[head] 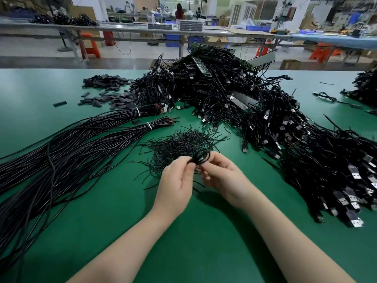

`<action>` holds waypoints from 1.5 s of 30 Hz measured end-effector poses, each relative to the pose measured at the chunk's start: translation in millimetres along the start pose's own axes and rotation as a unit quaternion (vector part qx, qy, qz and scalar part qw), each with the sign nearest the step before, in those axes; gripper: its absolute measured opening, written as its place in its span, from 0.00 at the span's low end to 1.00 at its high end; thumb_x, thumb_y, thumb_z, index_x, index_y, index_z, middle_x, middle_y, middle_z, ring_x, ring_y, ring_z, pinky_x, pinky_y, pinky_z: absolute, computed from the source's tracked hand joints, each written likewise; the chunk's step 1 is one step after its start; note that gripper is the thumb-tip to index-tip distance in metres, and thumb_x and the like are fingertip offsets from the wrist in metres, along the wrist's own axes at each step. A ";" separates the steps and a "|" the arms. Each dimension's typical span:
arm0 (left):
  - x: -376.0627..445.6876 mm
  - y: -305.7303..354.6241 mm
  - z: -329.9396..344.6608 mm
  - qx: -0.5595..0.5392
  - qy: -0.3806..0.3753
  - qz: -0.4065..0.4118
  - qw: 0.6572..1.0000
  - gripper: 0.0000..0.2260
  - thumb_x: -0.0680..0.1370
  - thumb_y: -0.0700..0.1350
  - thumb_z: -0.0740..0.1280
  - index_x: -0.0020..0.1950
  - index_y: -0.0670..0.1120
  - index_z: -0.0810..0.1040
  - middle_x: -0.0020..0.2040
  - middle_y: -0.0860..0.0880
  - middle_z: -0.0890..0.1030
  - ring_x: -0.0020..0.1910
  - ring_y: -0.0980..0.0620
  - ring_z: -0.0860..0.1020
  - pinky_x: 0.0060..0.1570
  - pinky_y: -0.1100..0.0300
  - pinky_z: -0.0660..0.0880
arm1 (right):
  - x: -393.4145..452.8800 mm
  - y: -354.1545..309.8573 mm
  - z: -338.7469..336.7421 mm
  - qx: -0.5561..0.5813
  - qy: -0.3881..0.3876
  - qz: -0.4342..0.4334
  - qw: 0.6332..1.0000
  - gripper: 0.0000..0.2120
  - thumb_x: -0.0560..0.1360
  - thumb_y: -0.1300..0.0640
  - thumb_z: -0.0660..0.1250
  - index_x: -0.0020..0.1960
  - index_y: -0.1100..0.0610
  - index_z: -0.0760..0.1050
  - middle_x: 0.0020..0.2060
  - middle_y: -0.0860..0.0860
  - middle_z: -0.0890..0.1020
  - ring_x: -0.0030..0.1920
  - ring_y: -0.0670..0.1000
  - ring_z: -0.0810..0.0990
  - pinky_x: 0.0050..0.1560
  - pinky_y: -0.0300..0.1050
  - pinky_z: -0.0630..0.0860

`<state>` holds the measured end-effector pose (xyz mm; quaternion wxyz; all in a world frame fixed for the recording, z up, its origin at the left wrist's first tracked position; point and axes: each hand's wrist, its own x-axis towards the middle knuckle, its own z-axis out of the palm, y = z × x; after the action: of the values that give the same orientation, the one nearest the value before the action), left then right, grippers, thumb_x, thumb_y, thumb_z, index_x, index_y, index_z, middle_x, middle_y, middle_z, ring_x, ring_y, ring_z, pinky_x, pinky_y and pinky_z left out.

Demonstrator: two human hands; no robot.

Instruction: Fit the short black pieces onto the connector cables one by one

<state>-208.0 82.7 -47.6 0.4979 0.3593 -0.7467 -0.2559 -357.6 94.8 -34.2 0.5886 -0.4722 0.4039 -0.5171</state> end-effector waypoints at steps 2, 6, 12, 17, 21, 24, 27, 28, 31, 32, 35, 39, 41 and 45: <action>0.9 -4.0 0.5 -0.006 0.045 -0.046 0.998 0.11 0.83 0.49 0.56 0.45 0.49 0.73 0.37 0.55 0.74 0.37 0.56 0.72 0.37 0.64 0.68 | 3.1 8.9 13.4 -0.092 0.080 -0.079 0.989 0.07 0.74 0.56 0.68 0.37 0.50 0.75 0.32 0.47 0.77 0.33 0.45 0.72 0.35 0.38 0.69; 1.3 -12.9 1.8 0.014 0.057 -0.092 0.994 0.07 0.83 0.46 0.59 0.51 0.48 0.77 0.40 0.61 0.76 0.41 0.62 0.75 0.41 0.70 0.69 | 1.7 20.5 25.2 -0.239 0.173 -0.159 0.942 0.10 0.77 0.59 0.68 0.37 0.52 0.75 0.30 0.44 0.76 0.32 0.44 0.72 0.34 0.37 0.69; 4.2 -17.2 1.1 0.016 0.036 -0.109 0.993 0.09 0.82 0.44 0.63 0.60 0.48 0.78 0.50 0.65 0.77 0.51 0.73 0.73 0.49 0.79 0.67 | -1.9 22.9 28.3 -0.310 0.202 -0.185 0.911 0.09 0.77 0.59 0.67 0.38 0.52 0.75 0.30 0.46 0.77 0.31 0.42 0.71 0.31 0.33 0.66; 4.5 -18.2 1.7 -0.041 0.019 -0.125 0.991 0.05 0.82 0.44 0.61 0.55 0.52 0.74 0.45 0.59 0.80 0.47 0.63 0.77 0.46 0.72 0.71 | -1.6 22.9 29.9 -0.272 0.224 -0.156 0.923 0.05 0.76 0.58 0.69 0.41 0.53 0.78 0.35 0.46 0.81 0.36 0.45 0.79 0.39 0.35 0.74; 3.2 -17.9 2.3 -0.090 0.002 -0.111 0.990 0.06 0.82 0.44 0.60 0.53 0.56 0.72 0.44 0.65 0.80 0.44 0.64 0.78 0.44 0.73 0.72 | -0.7 18.4 27.9 -0.140 0.222 -0.100 0.960 0.02 0.73 0.60 0.72 0.42 0.56 0.82 0.34 0.48 0.84 0.36 0.46 0.81 0.40 0.38 0.77; 4.4 -21.4 3.5 -0.128 -0.004 -0.123 0.984 0.04 0.80 0.49 0.60 0.52 0.57 0.73 0.41 0.63 0.79 0.40 0.62 0.76 0.44 0.67 0.72 | -2.2 15.6 25.1 -0.064 0.200 -0.075 0.975 0.02 0.71 0.63 0.74 0.44 0.60 0.83 0.34 0.50 0.84 0.35 0.44 0.81 0.39 0.35 0.76; 4.7 -21.3 3.9 -0.140 -0.016 -0.121 0.983 0.04 0.82 0.48 0.60 0.53 0.56 0.72 0.37 0.64 0.78 0.37 0.64 0.75 0.42 0.70 0.72 | -2.7 12.9 23.5 -0.032 0.173 -0.061 0.983 0.02 0.72 0.64 0.73 0.41 0.60 0.83 0.32 0.49 0.83 0.32 0.43 0.79 0.36 0.33 0.74; 4.3 -20.7 4.2 -0.142 -0.022 -0.121 0.982 0.04 0.82 0.47 0.60 0.53 0.56 0.72 0.37 0.65 0.78 0.37 0.64 0.75 0.41 0.71 0.72 | -2.8 12.0 22.1 -0.032 0.162 -0.057 0.985 0.04 0.73 0.64 0.72 0.40 0.59 0.83 0.31 0.49 0.82 0.31 0.43 0.78 0.35 0.33 0.74; 3.5 -20.0 3.8 -0.139 -0.030 -0.123 0.982 0.05 0.80 0.50 0.59 0.54 0.57 0.72 0.38 0.66 0.77 0.39 0.64 0.75 0.44 0.68 0.71 | -3.9 8.7 18.0 -0.035 0.120 -0.023 0.992 0.05 0.74 0.61 0.71 0.40 0.57 0.84 0.32 0.50 0.81 0.34 0.46 0.76 0.39 0.38 0.74; 3.3 -20.0 3.8 -0.136 -0.031 -0.125 0.982 0.05 0.80 0.51 0.59 0.55 0.58 0.72 0.39 0.66 0.77 0.40 0.64 0.74 0.46 0.66 0.71 | -4.3 8.3 16.4 -0.032 0.113 -0.008 0.993 0.05 0.74 0.60 0.71 0.40 0.56 0.84 0.32 0.50 0.81 0.35 0.47 0.76 0.40 0.39 0.75; 2.1 -17.9 3.9 -0.132 -0.033 -0.127 0.983 0.08 0.79 0.53 0.59 0.57 0.57 0.72 0.45 0.62 0.78 0.46 0.61 0.75 0.52 0.58 0.74 | -5.6 6.4 12.2 -0.007 0.099 0.018 0.995 0.07 0.75 0.62 0.70 0.39 0.56 0.84 0.32 0.50 0.81 0.34 0.46 0.77 0.37 0.37 0.76; 0.3 -15.9 3.4 -0.097 -0.034 -0.112 0.988 0.10 0.80 0.51 0.59 0.59 0.52 0.74 0.49 0.60 0.81 0.51 0.60 0.78 0.54 0.62 0.75 | -5.8 8.0 11.8 0.045 0.110 0.019 0.993 0.06 0.75 0.65 0.68 0.41 0.59 0.82 0.36 0.55 0.81 0.38 0.51 0.77 0.42 0.41 0.76; -0.8 -14.2 3.1 -0.051 -0.027 -0.092 0.994 0.12 0.81 0.50 0.58 0.61 0.51 0.75 0.50 0.66 0.80 0.53 0.65 0.78 0.54 0.70 0.72 | -6.2 10.3 14.4 0.023 0.133 -0.009 0.991 0.06 0.75 0.65 0.69 0.40 0.59 0.83 0.37 0.58 0.79 0.40 0.54 0.75 0.46 0.44 0.75; -2.3 -6.8 1.3 -0.008 0.004 -0.060 0.998 0.15 0.81 0.48 0.57 0.65 0.50 0.77 0.54 0.61 0.81 0.55 0.63 0.78 0.55 0.66 0.74 | -8.8 11.9 21.6 -0.076 0.170 -0.104 0.977 0.07 0.74 0.67 0.69 0.42 0.57 0.83 0.36 0.50 0.84 0.37 0.45 0.81 0.42 0.35 0.76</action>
<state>-206.7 80.4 -54.4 0.4870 0.4005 -0.7200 -0.2899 -335.3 106.8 -41.0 0.4168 -0.4599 0.4853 -0.6158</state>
